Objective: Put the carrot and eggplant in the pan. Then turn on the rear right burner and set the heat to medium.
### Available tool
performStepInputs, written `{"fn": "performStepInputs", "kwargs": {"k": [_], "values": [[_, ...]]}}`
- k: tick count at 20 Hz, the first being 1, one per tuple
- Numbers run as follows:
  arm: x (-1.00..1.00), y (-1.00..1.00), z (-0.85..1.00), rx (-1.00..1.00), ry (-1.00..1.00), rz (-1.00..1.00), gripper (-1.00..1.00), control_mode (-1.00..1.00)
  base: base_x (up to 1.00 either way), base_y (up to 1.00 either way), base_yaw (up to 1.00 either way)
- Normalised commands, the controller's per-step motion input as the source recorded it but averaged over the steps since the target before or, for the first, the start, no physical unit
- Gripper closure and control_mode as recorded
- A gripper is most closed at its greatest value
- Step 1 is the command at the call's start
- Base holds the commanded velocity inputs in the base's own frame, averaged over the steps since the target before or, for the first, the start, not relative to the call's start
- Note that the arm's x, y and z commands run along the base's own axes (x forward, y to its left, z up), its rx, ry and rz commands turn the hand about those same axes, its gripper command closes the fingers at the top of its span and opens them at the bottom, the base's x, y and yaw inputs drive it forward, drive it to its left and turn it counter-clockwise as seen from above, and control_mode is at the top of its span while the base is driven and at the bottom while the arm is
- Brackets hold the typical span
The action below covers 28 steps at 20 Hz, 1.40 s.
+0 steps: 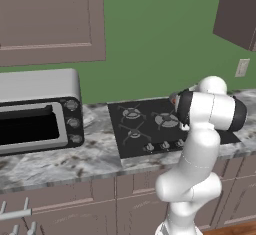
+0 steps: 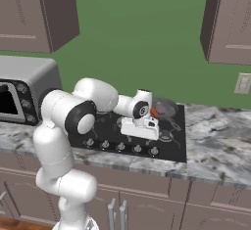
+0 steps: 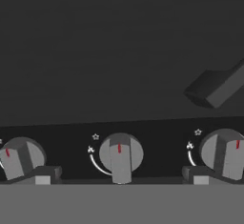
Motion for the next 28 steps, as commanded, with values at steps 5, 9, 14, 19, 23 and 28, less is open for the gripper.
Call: {"fn": "performStepInputs", "kwargs": {"k": [5, 9, 14, 19, 23, 28], "values": [[0.00, 0.01, 0.00, 0.00, 0.00, 0.00, -1.00, -1.00, 0.00, 0.00, 0.00], [-0.02, 0.05, -0.03, 0.00, 0.00, 0.00, -1.00, -1.00, 0.00, 0.00, 0.00], [-0.10, 0.02, -0.17, 0.00, 0.00, 0.00, -1.00, -1.00, 0.00, 0.00, 0.00], [-0.02, 0.00, -0.24, 0.00, 0.00, 0.00, -1.00, -1.00, 0.00, 0.00, 0.00], [0.00, 0.00, -0.19, 0.00, 0.00, 0.00, -1.00, -1.00, 0.00, 0.00, 0.00], [0.05, 0.00, -0.18, 0.00, 0.00, 0.00, -1.00, -1.00, 0.00, 0.00, 0.00]]}}
